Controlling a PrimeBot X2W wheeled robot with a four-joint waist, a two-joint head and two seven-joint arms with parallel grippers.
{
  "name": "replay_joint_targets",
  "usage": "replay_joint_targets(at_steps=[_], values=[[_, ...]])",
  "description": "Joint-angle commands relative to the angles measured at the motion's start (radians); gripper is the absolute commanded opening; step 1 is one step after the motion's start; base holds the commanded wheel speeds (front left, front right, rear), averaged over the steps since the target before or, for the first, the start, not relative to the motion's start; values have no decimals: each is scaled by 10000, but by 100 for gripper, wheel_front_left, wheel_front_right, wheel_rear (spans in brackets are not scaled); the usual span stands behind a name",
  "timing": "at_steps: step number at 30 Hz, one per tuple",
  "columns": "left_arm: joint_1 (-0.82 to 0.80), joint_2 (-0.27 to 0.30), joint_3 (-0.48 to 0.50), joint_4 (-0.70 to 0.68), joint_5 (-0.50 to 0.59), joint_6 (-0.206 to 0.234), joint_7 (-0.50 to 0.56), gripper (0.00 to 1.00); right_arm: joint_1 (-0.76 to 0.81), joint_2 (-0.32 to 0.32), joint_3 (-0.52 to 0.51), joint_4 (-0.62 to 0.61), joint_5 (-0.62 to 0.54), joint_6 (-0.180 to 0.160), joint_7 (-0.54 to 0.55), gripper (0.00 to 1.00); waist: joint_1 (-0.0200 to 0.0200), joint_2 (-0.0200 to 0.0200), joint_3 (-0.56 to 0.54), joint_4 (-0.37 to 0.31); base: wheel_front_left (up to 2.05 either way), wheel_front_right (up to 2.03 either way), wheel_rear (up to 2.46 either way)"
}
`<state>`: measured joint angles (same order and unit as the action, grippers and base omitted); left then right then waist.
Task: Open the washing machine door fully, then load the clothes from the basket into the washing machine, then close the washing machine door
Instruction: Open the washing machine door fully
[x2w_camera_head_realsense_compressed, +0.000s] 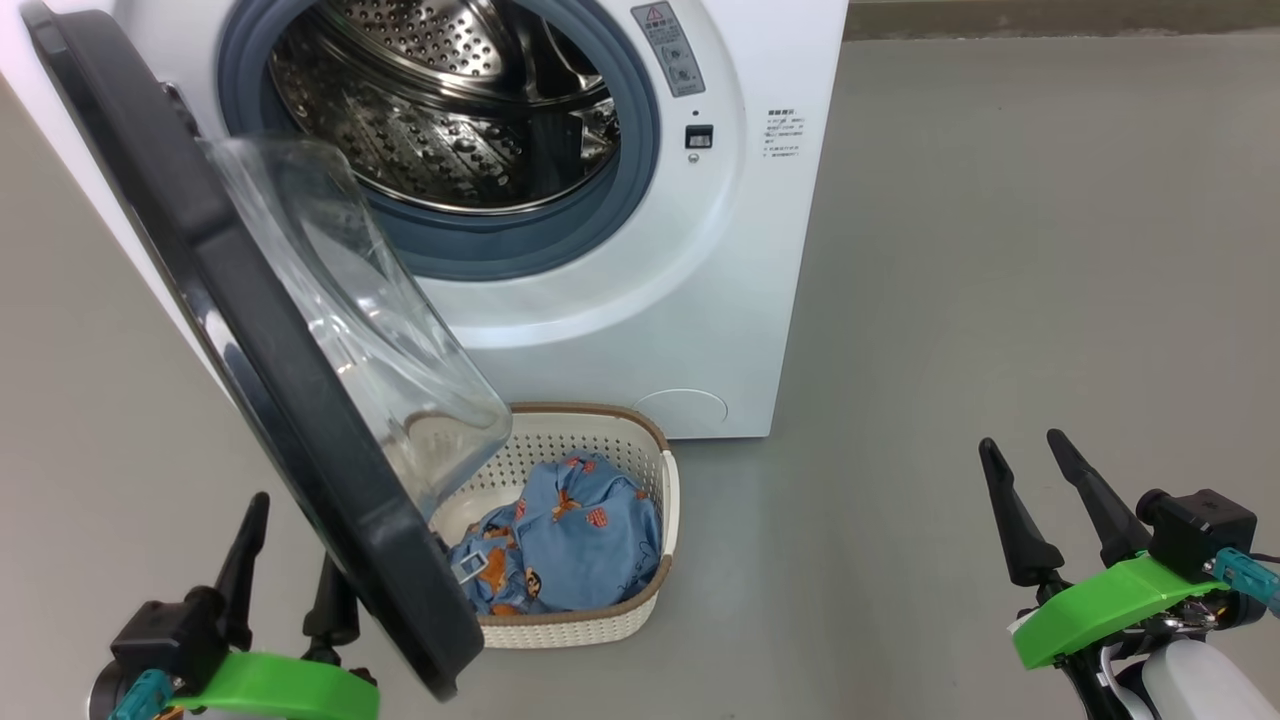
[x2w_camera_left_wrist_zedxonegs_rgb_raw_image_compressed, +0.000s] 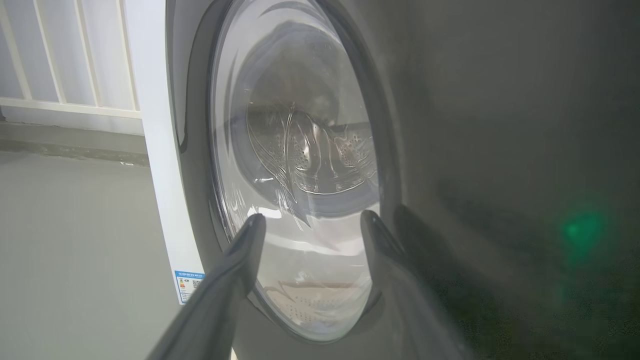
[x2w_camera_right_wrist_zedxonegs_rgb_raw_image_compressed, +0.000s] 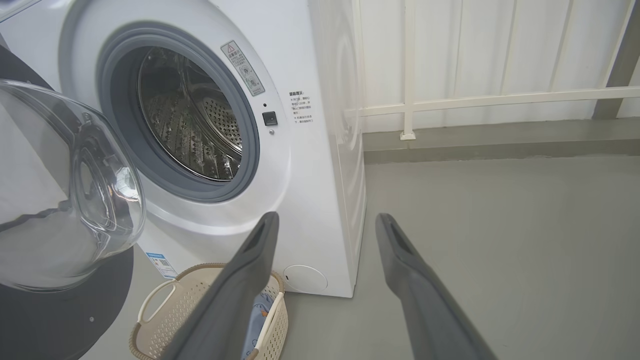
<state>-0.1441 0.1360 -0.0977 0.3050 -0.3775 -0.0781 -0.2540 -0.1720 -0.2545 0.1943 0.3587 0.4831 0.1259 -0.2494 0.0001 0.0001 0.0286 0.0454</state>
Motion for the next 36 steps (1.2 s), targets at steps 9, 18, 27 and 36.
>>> replay_joint_targets(at_steps=[9,18,27,36], values=[[-223,255,250,-278,-38,129,-56,100,-186,-134,219,-241,41,48,-124,100,0,-1,-23,-29,0,0,0],[-215,244,260,-300,-80,194,-63,100,-229,-174,249,-207,80,48,-124,100,0,-1,-3,-20,0,0,0],[-207,229,276,-285,-102,199,-70,100,-212,-160,264,-183,112,48,-124,100,0,-1,-33,-27,0,0,0],[-217,194,272,-274,-128,172,-74,0,-169,-168,262,-136,145,48,-124,100,0,-1,-87,16,0,0,0]])
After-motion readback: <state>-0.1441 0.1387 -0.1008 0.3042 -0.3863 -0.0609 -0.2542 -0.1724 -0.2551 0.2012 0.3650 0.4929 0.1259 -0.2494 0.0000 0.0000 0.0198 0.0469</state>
